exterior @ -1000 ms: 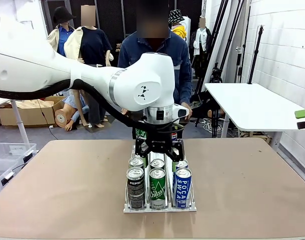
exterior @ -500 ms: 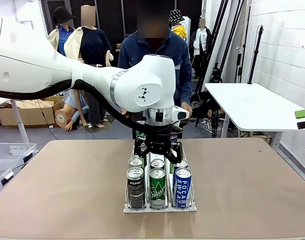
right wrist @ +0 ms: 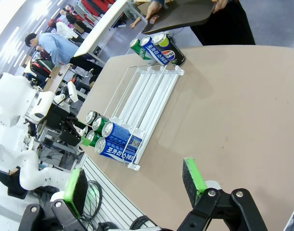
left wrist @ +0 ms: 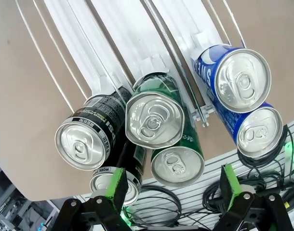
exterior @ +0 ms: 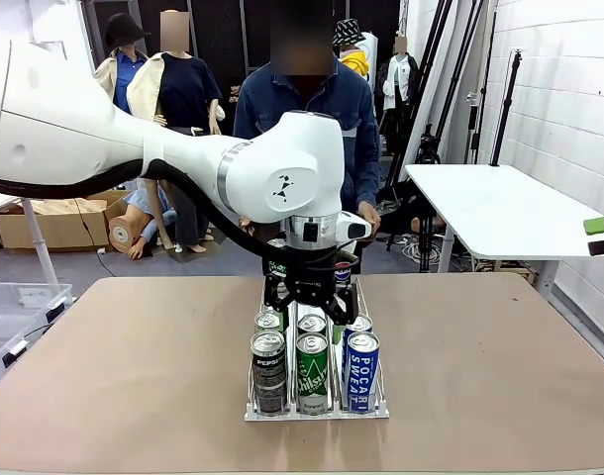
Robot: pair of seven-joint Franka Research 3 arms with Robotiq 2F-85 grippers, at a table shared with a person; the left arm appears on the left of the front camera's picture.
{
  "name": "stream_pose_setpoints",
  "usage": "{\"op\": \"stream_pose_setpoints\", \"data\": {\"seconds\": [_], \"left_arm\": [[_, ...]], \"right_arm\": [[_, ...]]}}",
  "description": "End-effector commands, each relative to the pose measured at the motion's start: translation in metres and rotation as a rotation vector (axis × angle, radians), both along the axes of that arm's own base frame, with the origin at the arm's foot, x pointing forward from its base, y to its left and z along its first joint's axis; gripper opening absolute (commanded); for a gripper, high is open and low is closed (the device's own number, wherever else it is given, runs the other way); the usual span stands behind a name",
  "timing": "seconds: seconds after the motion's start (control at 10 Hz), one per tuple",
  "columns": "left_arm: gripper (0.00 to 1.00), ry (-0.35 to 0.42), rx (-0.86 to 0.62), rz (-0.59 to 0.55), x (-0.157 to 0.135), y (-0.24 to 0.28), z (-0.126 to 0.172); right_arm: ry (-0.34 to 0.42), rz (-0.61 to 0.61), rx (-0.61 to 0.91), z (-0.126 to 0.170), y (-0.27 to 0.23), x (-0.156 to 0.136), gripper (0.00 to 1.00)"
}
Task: Retrieve and hand over the desired beverage to the person.
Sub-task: Pick up a can of the same type that the person held from the Automatic Can Dispenser.
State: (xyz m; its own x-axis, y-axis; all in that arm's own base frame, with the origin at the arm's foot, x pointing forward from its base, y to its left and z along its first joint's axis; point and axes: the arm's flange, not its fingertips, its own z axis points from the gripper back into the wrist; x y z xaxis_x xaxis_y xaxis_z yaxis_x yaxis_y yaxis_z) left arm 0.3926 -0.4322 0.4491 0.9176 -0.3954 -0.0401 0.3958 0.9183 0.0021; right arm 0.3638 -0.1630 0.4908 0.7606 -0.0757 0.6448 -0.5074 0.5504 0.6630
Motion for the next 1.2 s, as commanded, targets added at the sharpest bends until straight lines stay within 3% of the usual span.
{"op": "stream_pose_setpoints", "data": {"seconds": [0.0,1.1], "left_arm": [[1.00,-0.004,0.015,-0.034,0.005,-0.004,0.000],[1.00,0.051,0.065,-0.052,0.005,-0.015,-0.028]], "right_arm": [[0.000,0.000,0.008,0.001,0.000,0.000,1.00],[0.000,0.000,0.008,0.001,0.000,0.000,1.00]]}}
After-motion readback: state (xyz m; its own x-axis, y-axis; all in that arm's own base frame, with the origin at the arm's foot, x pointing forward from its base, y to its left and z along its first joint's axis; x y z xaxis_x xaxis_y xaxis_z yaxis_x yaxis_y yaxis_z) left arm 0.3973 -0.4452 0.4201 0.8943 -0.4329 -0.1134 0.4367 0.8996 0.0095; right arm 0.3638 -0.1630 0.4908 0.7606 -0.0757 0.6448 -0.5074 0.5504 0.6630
